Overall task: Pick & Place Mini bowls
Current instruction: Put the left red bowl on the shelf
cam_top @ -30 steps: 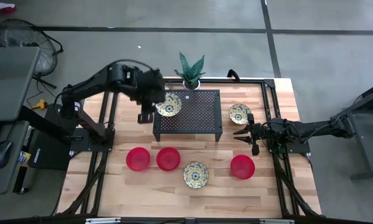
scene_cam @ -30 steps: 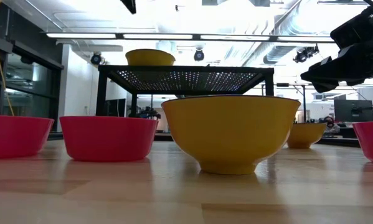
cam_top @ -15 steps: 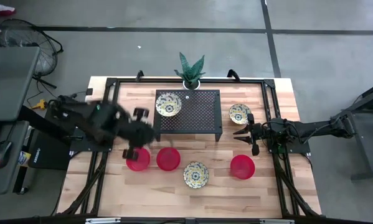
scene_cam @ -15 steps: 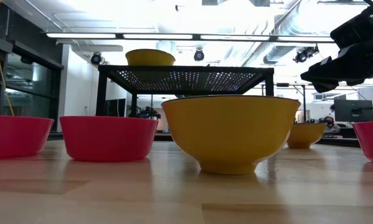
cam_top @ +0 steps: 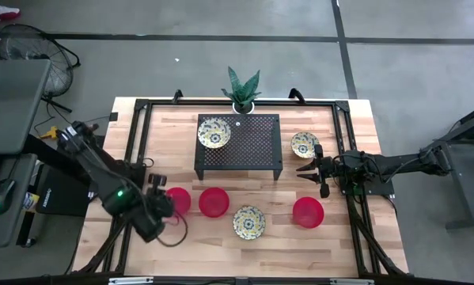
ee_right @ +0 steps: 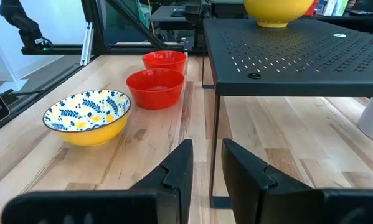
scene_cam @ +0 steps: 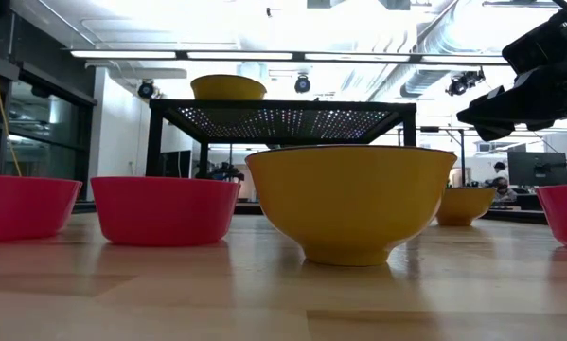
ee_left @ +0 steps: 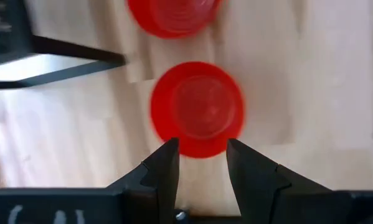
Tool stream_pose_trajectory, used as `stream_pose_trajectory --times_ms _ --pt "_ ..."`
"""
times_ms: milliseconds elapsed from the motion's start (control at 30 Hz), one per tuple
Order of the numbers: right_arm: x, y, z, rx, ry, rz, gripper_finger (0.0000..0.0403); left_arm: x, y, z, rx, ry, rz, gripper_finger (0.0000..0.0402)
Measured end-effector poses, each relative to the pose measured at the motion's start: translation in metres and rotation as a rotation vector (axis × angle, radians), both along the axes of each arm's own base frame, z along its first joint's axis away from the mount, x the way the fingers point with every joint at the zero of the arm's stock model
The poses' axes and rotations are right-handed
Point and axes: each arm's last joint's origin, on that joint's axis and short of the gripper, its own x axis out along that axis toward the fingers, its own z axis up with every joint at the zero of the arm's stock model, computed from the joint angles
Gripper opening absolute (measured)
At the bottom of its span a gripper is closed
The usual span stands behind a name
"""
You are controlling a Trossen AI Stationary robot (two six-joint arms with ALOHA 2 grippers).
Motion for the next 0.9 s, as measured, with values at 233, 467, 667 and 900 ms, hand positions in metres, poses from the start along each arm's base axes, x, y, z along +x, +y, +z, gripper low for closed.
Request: stream_pose_trajectory --times_ms 233,467,667,900 --pt "0.000 0.000 0.000 0.000 0.000 0.000 0.0073 -0.012 -0.009 -0.046 -0.048 -0.037 0.008 0.0129" --pt "0.000 0.000 0.000 0.000 0.000 0.000 0.0073 -0.015 -0.008 -0.088 -0.132 -0.016 -0.007 0.0129" --pt "0.000 0.000 0.000 0.000 0.000 0.000 0.0073 -0.019 -0.004 -0.112 -0.122 -0.001 -0.029 0.0129" --pt "0.000 0.000 0.000 0.000 0.000 0.000 0.0073 -0.022 0.000 -0.125 -0.114 0.007 -0.030 0.0129"
